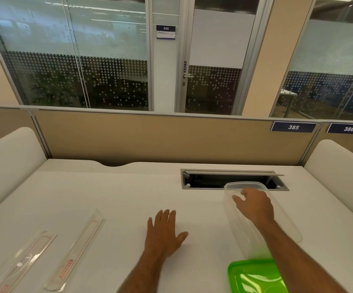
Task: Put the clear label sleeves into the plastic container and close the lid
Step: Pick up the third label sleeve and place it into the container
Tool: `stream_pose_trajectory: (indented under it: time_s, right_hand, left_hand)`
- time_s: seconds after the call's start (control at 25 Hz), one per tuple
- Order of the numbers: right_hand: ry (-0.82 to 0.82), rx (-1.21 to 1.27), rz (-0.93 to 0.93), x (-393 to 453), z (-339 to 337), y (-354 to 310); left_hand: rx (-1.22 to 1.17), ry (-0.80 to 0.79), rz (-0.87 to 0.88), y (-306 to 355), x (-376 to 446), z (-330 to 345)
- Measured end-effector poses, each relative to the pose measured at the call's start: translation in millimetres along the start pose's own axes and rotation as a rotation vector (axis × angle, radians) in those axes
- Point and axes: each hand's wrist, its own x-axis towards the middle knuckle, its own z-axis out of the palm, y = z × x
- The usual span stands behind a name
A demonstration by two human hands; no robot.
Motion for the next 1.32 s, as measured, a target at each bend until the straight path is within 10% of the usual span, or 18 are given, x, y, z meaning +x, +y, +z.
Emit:
stream_pose_trajectory:
  time_s: [0.76,1.04,1.32]
  right_hand:
    - [-0.622,-0.103,-0.829,-165,95,-120]
    - [-0.664,-0.211,-1.007,-199,111,-146]
    - [-0.621,-0.184,-0.985,-195,109,-139]
  left_hand:
    - [-0.221,-0.013,-0.09,-109,-117,-73]
    - [-0.234,-0.306,0.037,-133,-160,-83]
    - [-0.263,-0.2,0.039,-144,-168,-73]
